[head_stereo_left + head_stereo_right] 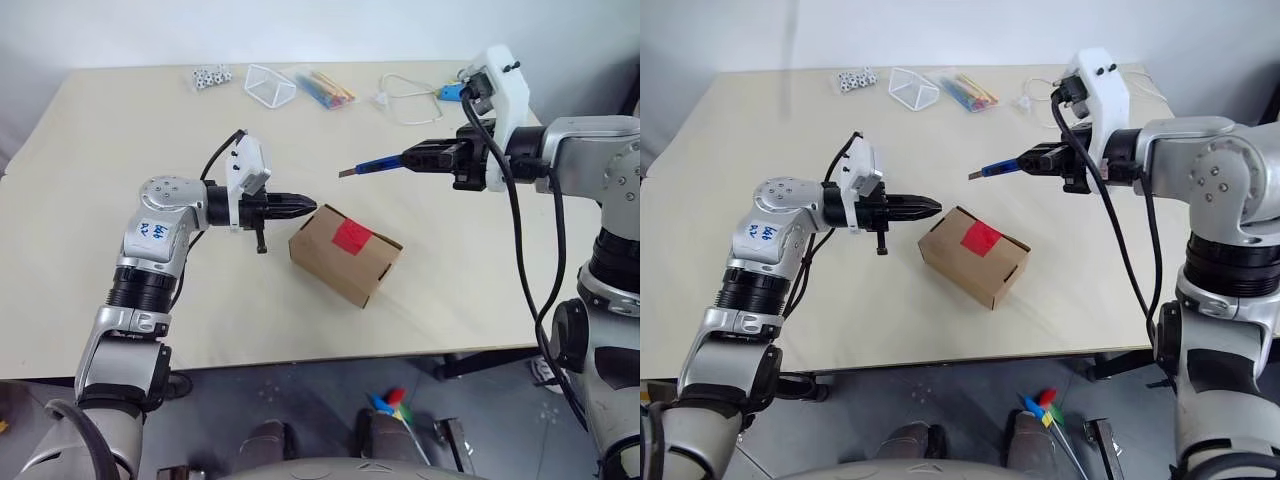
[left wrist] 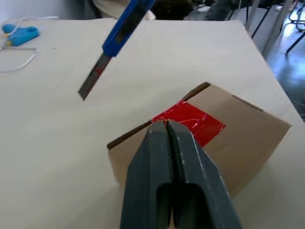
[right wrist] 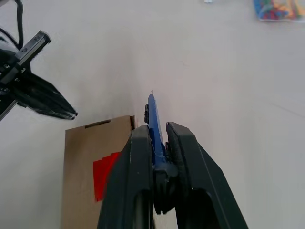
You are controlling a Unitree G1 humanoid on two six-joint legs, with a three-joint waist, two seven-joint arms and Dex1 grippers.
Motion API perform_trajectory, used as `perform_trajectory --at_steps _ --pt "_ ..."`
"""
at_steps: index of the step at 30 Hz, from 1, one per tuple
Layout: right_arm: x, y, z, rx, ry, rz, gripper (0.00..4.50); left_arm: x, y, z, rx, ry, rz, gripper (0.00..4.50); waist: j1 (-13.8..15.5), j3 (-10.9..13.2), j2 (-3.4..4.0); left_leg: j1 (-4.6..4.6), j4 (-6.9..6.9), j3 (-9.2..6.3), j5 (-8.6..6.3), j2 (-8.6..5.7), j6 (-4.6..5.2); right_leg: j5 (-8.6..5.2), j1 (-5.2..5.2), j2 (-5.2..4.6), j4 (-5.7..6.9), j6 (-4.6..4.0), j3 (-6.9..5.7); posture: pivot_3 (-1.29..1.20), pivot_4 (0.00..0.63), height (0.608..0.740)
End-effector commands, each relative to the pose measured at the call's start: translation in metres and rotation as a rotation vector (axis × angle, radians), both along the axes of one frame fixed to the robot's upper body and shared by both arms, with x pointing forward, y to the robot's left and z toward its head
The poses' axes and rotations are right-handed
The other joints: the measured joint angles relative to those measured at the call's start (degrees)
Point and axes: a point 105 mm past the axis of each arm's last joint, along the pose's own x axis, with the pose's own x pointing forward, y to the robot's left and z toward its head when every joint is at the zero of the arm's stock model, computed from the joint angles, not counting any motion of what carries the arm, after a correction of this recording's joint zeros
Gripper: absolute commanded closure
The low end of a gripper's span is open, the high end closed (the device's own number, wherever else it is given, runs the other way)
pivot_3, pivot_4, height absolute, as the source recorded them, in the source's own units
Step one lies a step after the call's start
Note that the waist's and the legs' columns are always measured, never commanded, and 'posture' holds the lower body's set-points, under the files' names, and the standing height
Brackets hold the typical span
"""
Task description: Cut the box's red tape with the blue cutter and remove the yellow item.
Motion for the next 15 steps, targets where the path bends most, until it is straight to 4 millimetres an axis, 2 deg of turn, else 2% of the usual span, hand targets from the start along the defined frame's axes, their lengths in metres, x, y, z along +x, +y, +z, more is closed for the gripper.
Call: perform_trajectory --at_steps 1,8,15 --pt "-0.009 0.000 0.004 -0.002 -0.048 -0.005 4.33 -0.002 -0.008 -0.003 0.085 0.020 -0.037 4.50 0.0 0.0 0.00 0.00 0.01 0.01 0.00 -0.01 0.00 0.00 0.00 0.00 -0.01 0.00 0.01 0.00 0.150 0.740" --pt "-0.016 0.007 -0.005 -0.017 -0.036 0.020 4.33 -0.002 -0.018 -0.019 0.156 0.082 -0.035 4.50 0.1 0.0 0.00 -0.02 0.02 0.00 0.00 -0.01 0.01 0.00 0.00 0.00 -0.01 0.00 0.01 0.00 0.150 0.740" --pt "-0.020 0.015 -0.006 0.003 -0.033 0.058 4.33 0.001 -0.016 -0.030 0.198 0.110 -0.015 4.50 0.1 0.0 0.00 -0.01 0.03 0.00 0.00 -0.01 0.01 0.00 0.01 0.00 -0.01 0.00 0.01 0.00 0.150 0.740"
